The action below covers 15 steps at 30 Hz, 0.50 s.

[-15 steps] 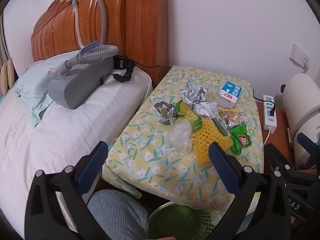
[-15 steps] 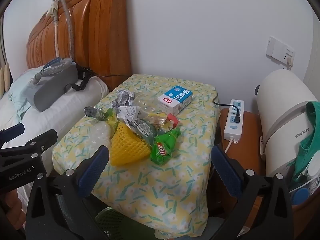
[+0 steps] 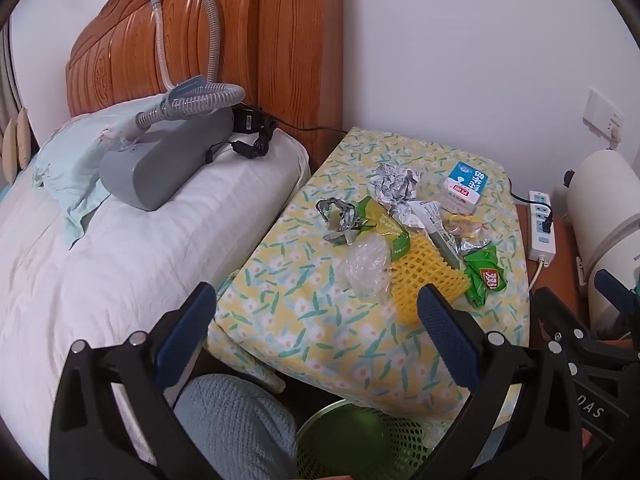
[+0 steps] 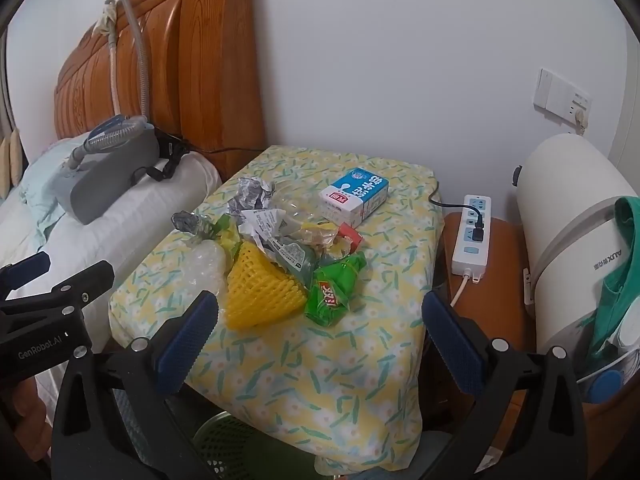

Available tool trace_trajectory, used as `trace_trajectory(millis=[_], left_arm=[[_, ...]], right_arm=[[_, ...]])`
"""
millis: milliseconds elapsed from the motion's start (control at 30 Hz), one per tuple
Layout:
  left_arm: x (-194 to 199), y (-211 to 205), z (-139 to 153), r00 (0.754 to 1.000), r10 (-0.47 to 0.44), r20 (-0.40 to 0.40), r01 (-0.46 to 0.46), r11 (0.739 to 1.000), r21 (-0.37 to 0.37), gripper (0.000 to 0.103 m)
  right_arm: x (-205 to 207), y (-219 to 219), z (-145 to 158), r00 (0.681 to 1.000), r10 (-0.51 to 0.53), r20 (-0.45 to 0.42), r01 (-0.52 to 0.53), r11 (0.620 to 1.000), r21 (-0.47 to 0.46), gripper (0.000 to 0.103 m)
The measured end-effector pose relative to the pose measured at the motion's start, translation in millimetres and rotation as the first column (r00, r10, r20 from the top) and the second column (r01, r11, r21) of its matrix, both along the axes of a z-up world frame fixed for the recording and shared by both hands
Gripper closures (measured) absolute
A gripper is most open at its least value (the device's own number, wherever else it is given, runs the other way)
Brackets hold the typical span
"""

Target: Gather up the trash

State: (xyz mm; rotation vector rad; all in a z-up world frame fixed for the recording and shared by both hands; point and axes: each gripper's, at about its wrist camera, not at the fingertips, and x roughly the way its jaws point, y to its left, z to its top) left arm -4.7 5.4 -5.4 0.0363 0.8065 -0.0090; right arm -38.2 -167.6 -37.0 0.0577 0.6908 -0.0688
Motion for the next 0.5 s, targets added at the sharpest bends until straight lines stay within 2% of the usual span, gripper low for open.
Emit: trace_trajectory(millis=[500], left_arm=[[1.4,2.6,0.0,1.000,0.001,-0.007,-0.001,1.000,-0.003,0.007]], right_arm=[[-0.2,-3.0,-1.8,1.000,0.001,-0.004,-0.001,1.000,0.007,0.002]])
